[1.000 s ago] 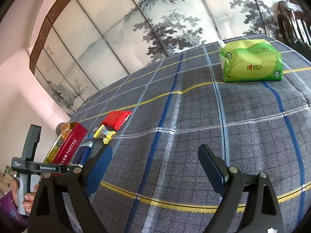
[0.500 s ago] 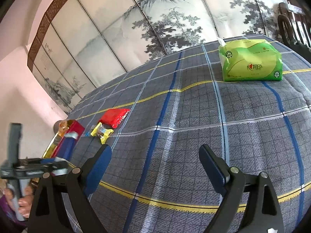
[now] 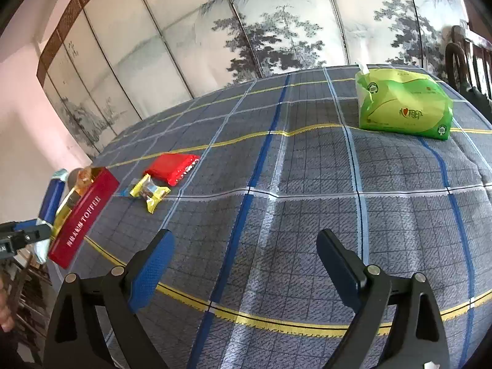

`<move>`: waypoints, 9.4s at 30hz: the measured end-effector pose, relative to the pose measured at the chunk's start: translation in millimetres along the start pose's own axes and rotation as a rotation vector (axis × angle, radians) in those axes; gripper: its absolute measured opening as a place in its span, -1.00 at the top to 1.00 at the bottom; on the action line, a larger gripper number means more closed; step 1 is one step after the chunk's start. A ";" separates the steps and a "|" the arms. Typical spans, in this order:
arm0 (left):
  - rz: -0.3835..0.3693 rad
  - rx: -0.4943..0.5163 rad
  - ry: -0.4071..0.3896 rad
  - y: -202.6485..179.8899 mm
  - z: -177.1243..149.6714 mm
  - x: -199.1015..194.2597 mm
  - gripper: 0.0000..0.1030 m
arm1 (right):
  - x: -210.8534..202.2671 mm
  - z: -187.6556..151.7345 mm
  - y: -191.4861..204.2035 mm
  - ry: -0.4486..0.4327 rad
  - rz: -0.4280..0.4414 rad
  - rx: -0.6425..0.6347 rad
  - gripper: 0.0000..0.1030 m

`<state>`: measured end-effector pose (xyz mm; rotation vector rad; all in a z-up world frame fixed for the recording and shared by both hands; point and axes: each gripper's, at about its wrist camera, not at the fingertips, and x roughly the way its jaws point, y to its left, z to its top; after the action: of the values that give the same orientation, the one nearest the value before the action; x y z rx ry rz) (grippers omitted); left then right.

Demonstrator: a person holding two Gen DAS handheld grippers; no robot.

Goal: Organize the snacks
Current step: 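Carry the blue-and-white packet into the tin with the left gripper, then open the left gripper in the tin while the right gripper carries the yellow candy there, then lower the yellow candy into the tin and open the right gripper, then move the left gripper to the blue-and-clear candy and grasp it, then grasp the red packet with the right gripper while the left holds the blue candy, then carry the blue-and-clear candy over the tin with the left gripper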

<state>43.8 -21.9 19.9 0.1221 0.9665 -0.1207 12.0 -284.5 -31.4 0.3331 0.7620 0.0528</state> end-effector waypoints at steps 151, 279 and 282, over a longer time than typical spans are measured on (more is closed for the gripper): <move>0.177 -0.187 0.050 198.0 -74.3 -3.2 -0.03 | 102.4 7.9 332.4 0.255 0.426 -0.481 0.28; -0.226 -0.148 0.159 32.4 4.5 80.7 0.52 | 53.5 1.0 98.5 0.125 0.126 -0.078 0.23; -0.212 -0.162 0.128 45.2 -0.8 61.0 0.52 | 51.4 -0.7 101.1 0.105 0.112 -0.076 0.23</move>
<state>84.5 20.0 -28.6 -0.1237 1.1119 -0.2307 56.2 -180.0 -34.4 0.3017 0.8422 0.2054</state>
